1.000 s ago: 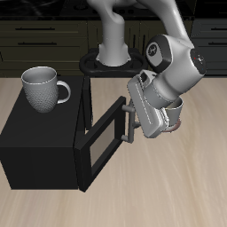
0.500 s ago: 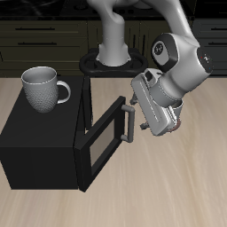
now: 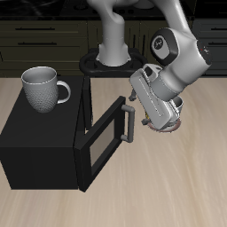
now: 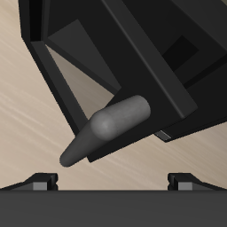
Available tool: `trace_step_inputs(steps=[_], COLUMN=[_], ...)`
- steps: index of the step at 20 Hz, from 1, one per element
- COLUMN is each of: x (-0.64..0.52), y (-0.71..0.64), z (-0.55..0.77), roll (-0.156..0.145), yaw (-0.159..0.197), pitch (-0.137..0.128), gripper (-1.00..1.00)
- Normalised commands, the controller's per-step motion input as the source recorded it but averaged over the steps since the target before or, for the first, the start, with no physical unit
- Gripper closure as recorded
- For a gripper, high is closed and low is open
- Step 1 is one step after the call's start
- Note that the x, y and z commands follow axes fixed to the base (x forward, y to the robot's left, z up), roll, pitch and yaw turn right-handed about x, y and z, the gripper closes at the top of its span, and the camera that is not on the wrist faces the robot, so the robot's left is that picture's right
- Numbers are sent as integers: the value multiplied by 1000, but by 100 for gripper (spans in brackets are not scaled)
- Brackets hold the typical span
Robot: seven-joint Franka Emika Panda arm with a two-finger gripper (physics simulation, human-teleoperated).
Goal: Open the microwave
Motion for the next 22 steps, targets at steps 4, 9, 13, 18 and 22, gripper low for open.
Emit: trace_step_inputs(steps=[4,9,13,18,22], x=[-440,-332,-352,-256,-124], y=[30,-344,-336,-218,202], z=[76,-107,-87,-14,-161], roll=[13,23,-32,-2,104], yaw=[158,14,61,96,259], pitch=[-40,76,21,-7,8], gripper=[-100,-100,-100,-100,-100])
